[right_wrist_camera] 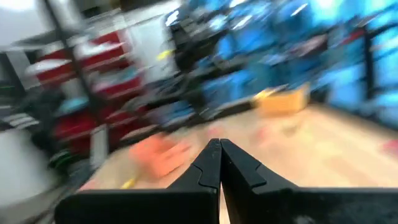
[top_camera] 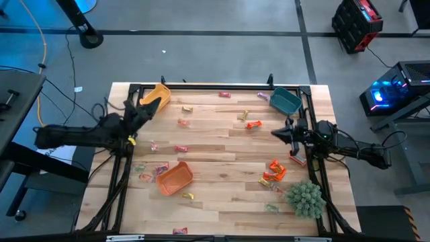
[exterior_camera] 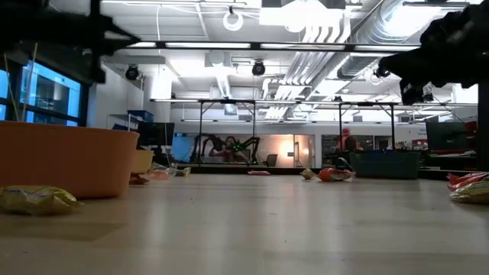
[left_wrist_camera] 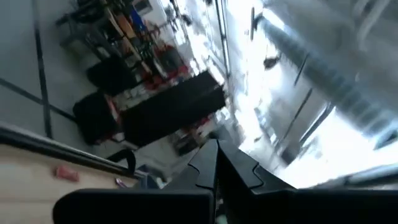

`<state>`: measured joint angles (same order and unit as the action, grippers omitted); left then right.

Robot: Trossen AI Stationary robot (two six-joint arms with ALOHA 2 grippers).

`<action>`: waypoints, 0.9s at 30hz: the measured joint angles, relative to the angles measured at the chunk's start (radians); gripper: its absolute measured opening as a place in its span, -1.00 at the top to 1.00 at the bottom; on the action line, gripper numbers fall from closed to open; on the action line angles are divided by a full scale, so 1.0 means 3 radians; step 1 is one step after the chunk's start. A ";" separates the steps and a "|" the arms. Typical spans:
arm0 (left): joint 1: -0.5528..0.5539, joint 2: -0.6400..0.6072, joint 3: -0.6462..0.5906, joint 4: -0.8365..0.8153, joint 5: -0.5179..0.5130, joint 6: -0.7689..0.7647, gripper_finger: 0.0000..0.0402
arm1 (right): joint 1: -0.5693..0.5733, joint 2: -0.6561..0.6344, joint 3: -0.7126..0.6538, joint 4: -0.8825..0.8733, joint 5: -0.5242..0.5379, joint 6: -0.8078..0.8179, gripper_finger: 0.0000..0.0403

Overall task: Sort candy
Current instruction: Put the top left orange gummy into the yellow bin

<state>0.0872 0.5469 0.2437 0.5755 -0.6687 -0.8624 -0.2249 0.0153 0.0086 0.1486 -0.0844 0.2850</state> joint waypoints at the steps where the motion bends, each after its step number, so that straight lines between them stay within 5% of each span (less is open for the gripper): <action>1: 0.0000 0.0214 0.0172 -0.0002 0.0039 0.0137 1.00 | 0.0000 0.0002 0.0000 0.0221 0.0191 0.0123 1.00; 5: 0.0070 0.1011 0.0914 -0.0126 0.0419 0.1170 1.00 | 0.0000 -0.0002 0.0000 0.1168 0.1424 0.0770 1.00; 8: 0.0240 0.1391 0.1491 -0.0821 0.0916 0.1707 1.00 | -0.0003 -0.0003 0.0004 0.1563 0.2156 0.1198 1.00; 10: 0.0433 0.1572 0.1894 -0.1635 0.1045 0.1805 1.00 | -0.0001 0.0001 0.0029 0.1542 0.2009 0.1390 1.00; 13: 0.0828 0.1829 0.2388 -0.2809 0.1249 0.2025 0.99 | 0.0021 0.0148 0.0093 0.1549 0.1249 0.1519 1.00; 16: 0.1233 0.2065 0.2654 -0.3451 0.1868 0.2288 0.91 | 0.0114 0.0491 0.0241 0.1539 0.0972 0.1681 1.00; 21: 0.1469 0.2319 0.2707 -0.3953 0.2792 0.2623 0.67 | 0.0247 0.1258 0.0617 0.1512 0.1015 0.1432 1.00; 27: 0.1311 0.2663 0.2706 -0.4531 0.2561 0.3154 0.29 | 0.0153 0.2199 0.1110 0.0934 0.1221 0.1622 1.00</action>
<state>0.4804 1.3458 1.0554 -0.7839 0.0997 0.0837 -0.1791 0.6749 0.3416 0.4288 0.2818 0.7717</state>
